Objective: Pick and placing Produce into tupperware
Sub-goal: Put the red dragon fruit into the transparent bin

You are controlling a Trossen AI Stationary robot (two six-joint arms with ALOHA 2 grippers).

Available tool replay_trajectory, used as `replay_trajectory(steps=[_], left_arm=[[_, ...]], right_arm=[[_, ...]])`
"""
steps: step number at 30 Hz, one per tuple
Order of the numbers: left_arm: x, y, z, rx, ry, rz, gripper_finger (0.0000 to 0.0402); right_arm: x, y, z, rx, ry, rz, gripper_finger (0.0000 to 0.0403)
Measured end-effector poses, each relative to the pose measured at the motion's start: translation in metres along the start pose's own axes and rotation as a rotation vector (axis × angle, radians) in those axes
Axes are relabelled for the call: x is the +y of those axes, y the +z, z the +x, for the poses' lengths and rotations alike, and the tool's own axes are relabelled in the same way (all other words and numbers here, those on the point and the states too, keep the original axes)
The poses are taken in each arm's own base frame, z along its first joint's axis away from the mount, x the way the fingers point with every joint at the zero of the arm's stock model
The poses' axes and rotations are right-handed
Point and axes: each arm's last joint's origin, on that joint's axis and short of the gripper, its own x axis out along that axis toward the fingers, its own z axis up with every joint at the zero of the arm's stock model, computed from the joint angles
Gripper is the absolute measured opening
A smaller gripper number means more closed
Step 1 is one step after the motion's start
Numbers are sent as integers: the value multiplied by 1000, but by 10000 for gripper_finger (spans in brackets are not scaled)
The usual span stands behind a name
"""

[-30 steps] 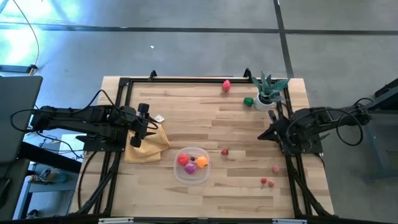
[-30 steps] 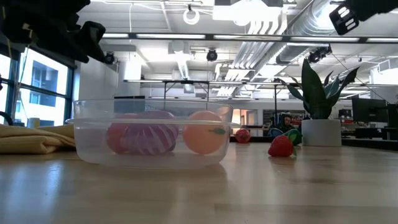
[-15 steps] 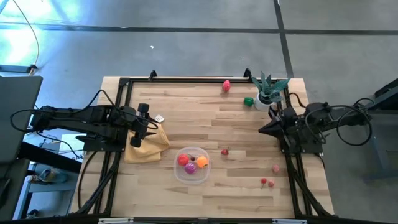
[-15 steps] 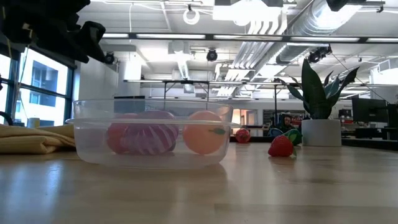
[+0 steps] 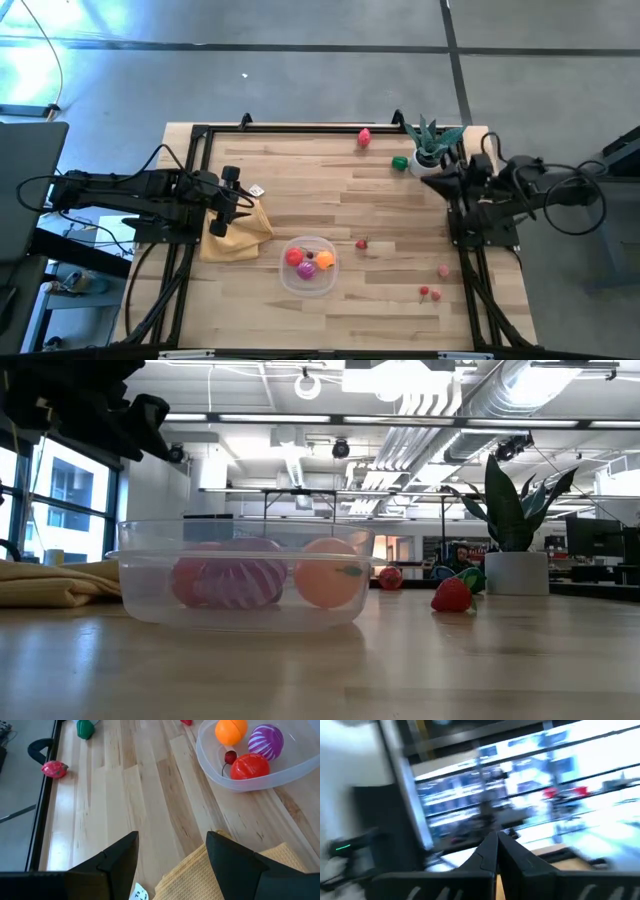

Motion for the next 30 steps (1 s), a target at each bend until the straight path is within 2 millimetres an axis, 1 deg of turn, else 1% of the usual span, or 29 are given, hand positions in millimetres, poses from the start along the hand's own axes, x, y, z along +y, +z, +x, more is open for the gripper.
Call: replay_trajectory(steps=[3, 5, 9, 11, 13, 17, 20, 25, 28, 30], left_arm=[[0, 0, 0, 0, 0, 0, 221], [0, 0, 0, 0, 0, 0, 221], [0, 0, 0, 0, 0, 0, 221], [0, 0, 0, 0, 0, 0, 221], [0, 0, 0, 0, 0, 0, 221], [0, 0, 0, 0, 0, 0, 221], [0, 0, 0, 0, 0, 0, 221], [0, 0, 0, 0, 0, 0, 221], [0, 0, 0, 0, 0, 0, 221], [0, 0, 0, 0, 0, 0, 221]], right_arm=[[-4, 19, 9, 16, -142, -40, 0], [-6, 36, 22, 40, -235, -61, 0], [-19, 67, 57, 146, -465, -132, 0], [-31, 81, 78, 207, -602, -133, 0], [-49, 93, 100, 268, -711, -107, 0], [-94, 105, 143, 418, -815, -2, 0], [-128, 106, 170, 503, -883, 68, 0], [-182, 95, 202, 607, -1029, 173, 0], [-210, 82, 214, 661, -1091, 278, 0], [-226, 69, 220, 719, -1133, 338, 0]])
